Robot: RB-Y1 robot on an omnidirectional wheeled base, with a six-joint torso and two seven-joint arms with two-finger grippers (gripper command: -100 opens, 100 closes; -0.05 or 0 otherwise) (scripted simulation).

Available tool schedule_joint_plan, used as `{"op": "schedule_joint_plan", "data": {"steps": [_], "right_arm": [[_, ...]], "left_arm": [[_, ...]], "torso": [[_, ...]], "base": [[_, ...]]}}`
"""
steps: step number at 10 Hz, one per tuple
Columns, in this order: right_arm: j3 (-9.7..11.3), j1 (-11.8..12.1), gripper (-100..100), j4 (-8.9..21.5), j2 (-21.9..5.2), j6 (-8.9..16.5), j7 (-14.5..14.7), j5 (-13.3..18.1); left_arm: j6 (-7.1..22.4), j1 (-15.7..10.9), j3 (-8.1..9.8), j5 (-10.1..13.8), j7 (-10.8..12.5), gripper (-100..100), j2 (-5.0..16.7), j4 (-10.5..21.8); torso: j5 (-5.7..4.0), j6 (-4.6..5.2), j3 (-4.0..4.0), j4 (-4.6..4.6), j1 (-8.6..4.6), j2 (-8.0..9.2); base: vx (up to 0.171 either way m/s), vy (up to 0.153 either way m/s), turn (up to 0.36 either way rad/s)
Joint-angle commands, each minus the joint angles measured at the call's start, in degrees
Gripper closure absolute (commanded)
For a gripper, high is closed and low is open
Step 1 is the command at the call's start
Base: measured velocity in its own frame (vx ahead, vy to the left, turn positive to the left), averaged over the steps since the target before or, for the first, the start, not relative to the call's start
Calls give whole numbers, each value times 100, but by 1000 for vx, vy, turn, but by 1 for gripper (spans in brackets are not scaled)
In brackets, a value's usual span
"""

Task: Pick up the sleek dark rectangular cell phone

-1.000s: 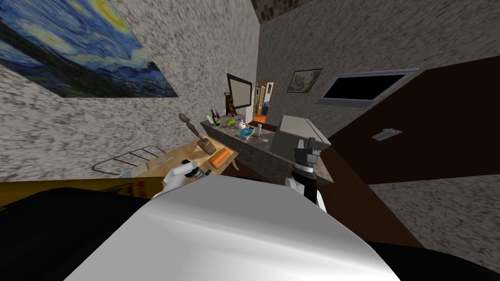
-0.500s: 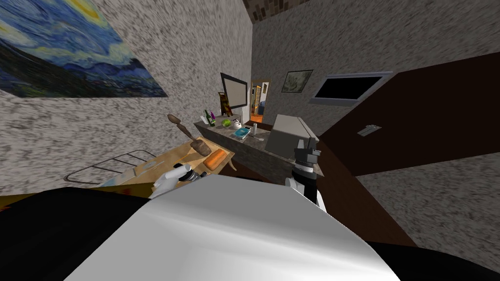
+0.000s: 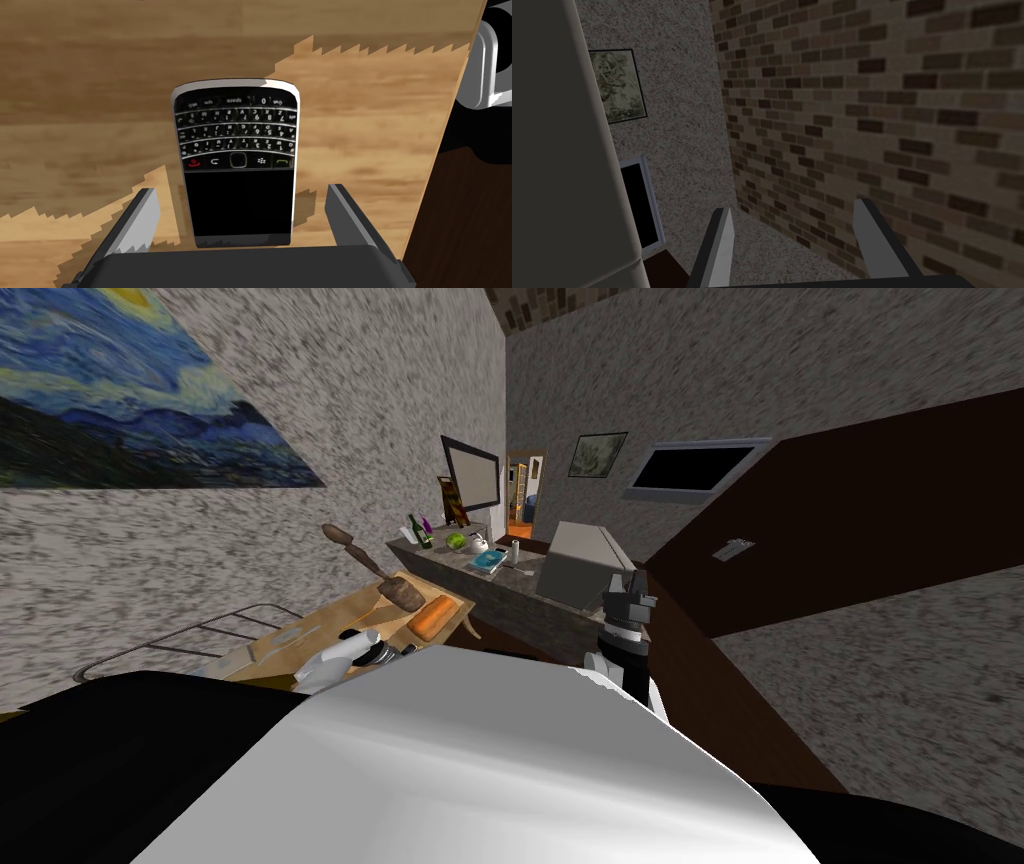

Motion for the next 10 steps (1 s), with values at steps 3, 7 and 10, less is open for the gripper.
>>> {"op": "schedule_joint_plan", "data": {"steps": [3,7,10], "right_arm": [[-1,0,0,0,0,0,0,0],[-1,0,0,0,0,0,0,0],[-1,1,0,0,-1,0,0,0]], "left_arm": [[-80,14,-6,62,-31,100,45,111],[-80,13,-4,62,-30,100,47,110],[235,-25,23,-248,100,100,-197,-292]], "torso": [[1,-2,1,0,7,2],[4,-2,1,0,12,2],[6,-6,1,-1,20,4]], "base": [[1,-13,-15],[0,0,0],[-1,28,82]]}}
